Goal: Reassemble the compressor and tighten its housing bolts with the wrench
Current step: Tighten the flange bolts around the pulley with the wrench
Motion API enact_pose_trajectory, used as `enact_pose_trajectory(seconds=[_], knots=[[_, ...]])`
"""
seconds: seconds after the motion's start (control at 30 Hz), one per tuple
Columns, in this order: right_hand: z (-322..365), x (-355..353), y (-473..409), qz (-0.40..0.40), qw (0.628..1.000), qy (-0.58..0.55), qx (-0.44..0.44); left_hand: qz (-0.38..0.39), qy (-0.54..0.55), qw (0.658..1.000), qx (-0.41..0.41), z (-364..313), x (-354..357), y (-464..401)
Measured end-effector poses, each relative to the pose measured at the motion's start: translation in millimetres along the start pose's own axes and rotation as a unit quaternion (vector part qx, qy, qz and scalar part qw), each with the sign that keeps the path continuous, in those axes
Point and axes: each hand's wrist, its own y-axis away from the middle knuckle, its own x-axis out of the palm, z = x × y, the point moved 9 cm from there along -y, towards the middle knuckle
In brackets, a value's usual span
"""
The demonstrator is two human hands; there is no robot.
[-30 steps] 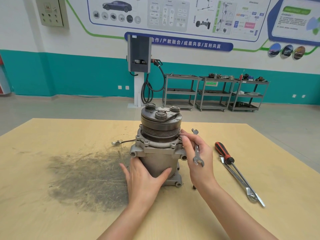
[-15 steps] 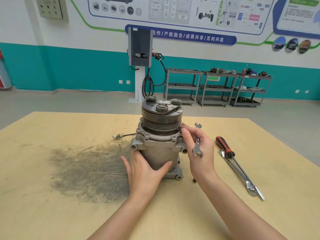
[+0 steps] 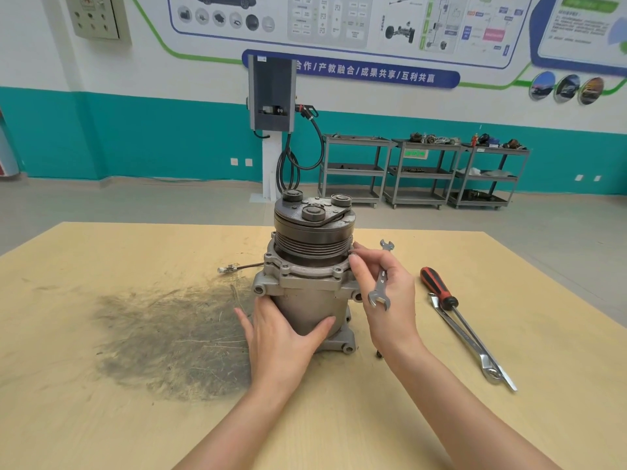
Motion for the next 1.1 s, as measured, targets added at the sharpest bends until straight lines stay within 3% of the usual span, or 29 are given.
enact_pose_trajectory(seconds=[0.17, 1.1], knots=[[-5.3, 1.6, -2.3, -0.004, 0.999, -0.027, 0.035, -0.001, 0.002, 1.000, 0.002, -0.2, 0.5, -0.3], [-0.1, 2.4, -0.5, 0.002, 0.999, -0.022, 0.030, -0.008, -0.017, 1.000, -0.008, 1.9, 1.0, -0.1]])
